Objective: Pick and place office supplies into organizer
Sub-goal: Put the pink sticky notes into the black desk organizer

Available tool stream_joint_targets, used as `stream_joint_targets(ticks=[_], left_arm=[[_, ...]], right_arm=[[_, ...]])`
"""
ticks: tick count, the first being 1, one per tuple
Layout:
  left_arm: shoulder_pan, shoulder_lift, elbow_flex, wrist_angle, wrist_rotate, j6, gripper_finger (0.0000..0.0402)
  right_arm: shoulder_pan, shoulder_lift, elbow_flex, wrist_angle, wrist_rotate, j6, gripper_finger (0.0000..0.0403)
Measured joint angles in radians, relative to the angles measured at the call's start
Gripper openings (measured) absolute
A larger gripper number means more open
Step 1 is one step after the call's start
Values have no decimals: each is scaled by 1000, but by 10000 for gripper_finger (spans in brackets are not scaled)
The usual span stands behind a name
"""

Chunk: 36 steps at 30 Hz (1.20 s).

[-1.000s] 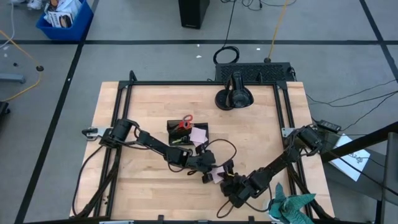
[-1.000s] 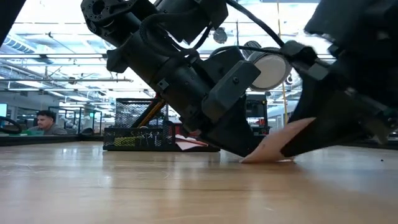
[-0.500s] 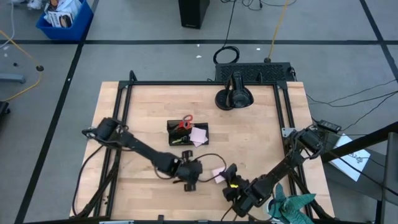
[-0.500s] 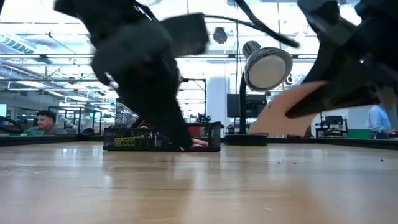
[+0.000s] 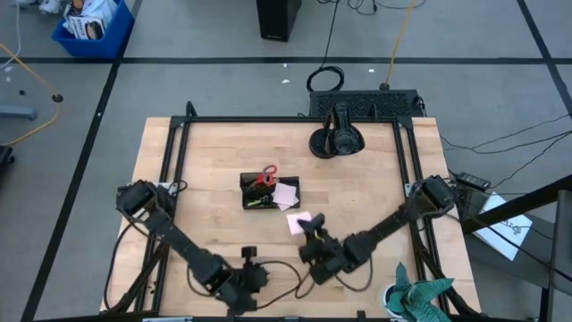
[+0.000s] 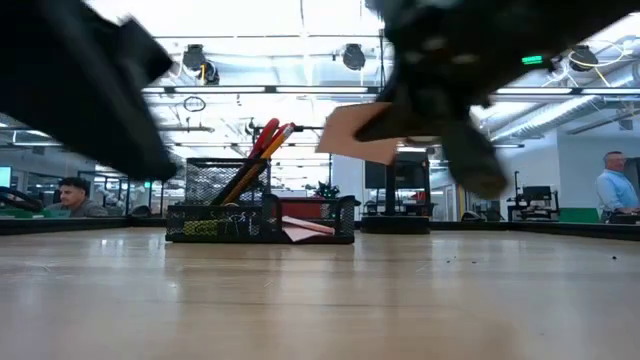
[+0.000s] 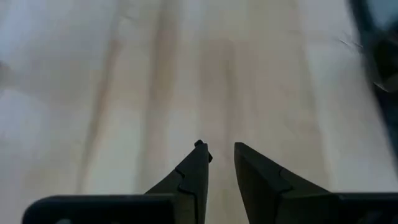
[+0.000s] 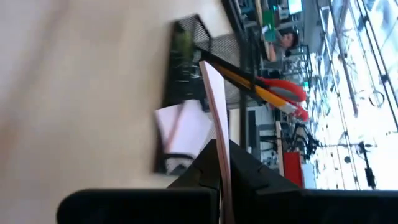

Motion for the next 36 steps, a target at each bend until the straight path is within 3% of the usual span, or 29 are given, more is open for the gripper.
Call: stream_joint_targets(ticks=[10, 15, 36], left_arm=[[-96, 0, 0, -9, -10, 30, 85], [-104, 0, 0, -9, -19, 49, 85], [-95, 0, 2, -11, -19, 67, 85]], right_arm=[[-210, -1, 1, 157, -153, -126, 1], [-283, -1, 1, 205, -282, -156, 0], [-421, 15, 2, 231, -430, -146, 0]])
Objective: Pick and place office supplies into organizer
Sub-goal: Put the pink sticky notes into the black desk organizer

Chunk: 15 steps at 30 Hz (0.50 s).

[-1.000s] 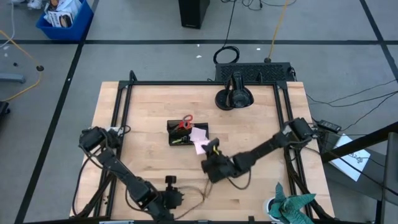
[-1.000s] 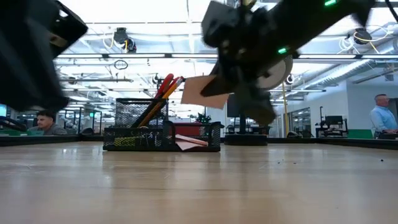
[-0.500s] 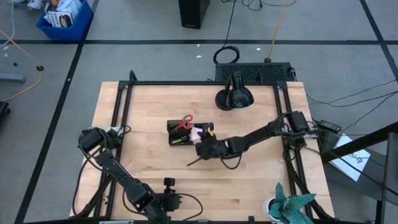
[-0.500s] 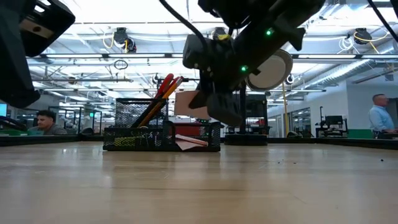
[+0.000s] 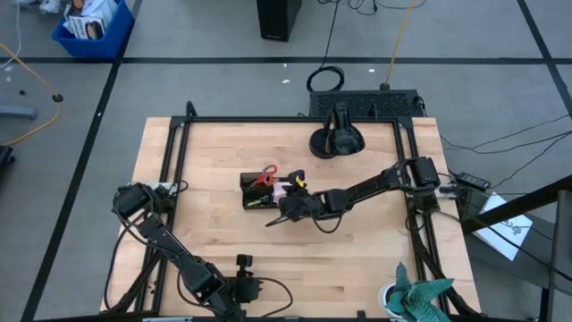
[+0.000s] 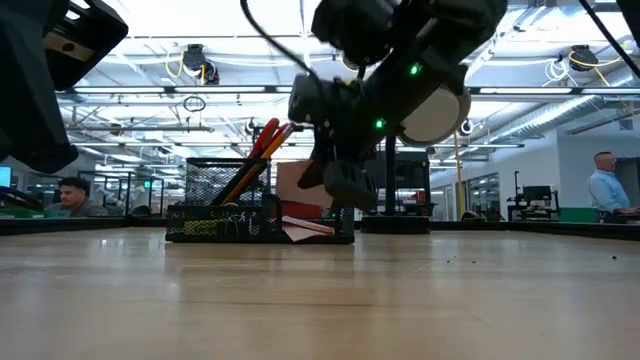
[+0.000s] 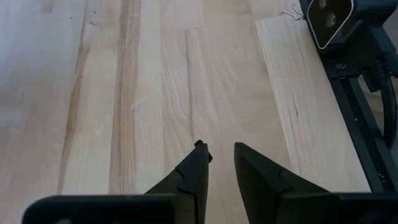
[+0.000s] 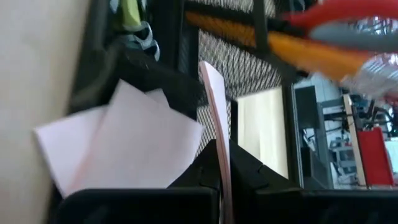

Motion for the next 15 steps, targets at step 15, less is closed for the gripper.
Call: stream_joint_targets(ticks=[15], left_arm=[[0, -1, 0, 0, -6, 13, 85]], right_arm=[[-54, 7, -5, -8, -161, 72, 0]])
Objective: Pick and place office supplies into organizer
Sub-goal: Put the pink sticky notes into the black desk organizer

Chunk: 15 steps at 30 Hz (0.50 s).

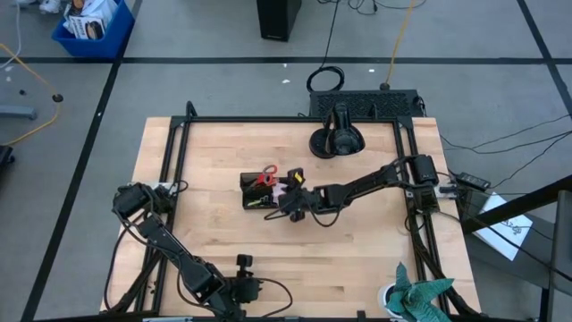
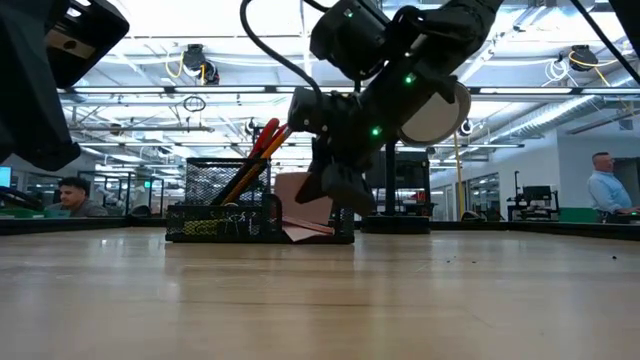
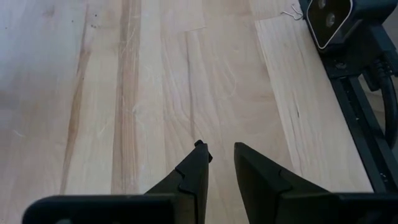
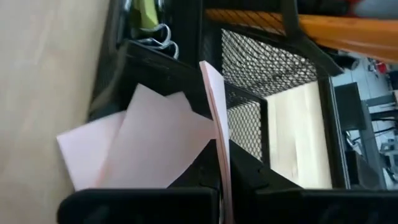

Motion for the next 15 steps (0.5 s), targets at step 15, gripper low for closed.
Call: stream_joint_targets(ticks=[15], left_arm=[[7, 0, 0, 1, 0, -1, 85]], right_arm=[[-12, -1, -13, -54, -90, 72, 0]])
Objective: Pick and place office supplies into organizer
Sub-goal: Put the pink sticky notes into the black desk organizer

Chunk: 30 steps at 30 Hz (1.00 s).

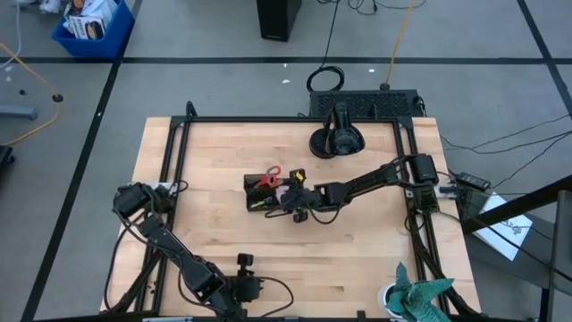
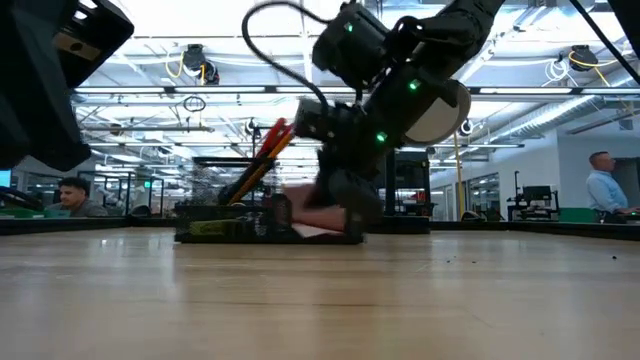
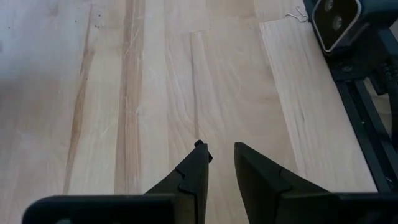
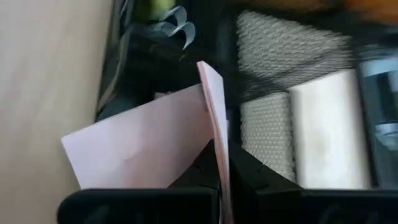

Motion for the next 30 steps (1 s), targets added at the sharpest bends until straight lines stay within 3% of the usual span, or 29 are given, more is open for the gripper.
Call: stream_joint_targets(ticks=[5, 11, 24, 30], left_arm=[[4, 0, 0, 0, 0, 0, 85], [4, 0, 0, 3, 0, -3, 85], [4, 0, 0, 4, 0, -5, 85], [4, 0, 0, 5, 1, -11, 85]], right_arm=[[-5, 2, -3, -31, -113, 28, 0], [-6, 2, -2, -34, -116, 26, 9], [-4, 0, 5, -32, -115, 10, 138], [18, -36, 4, -52, -119, 4, 169]])
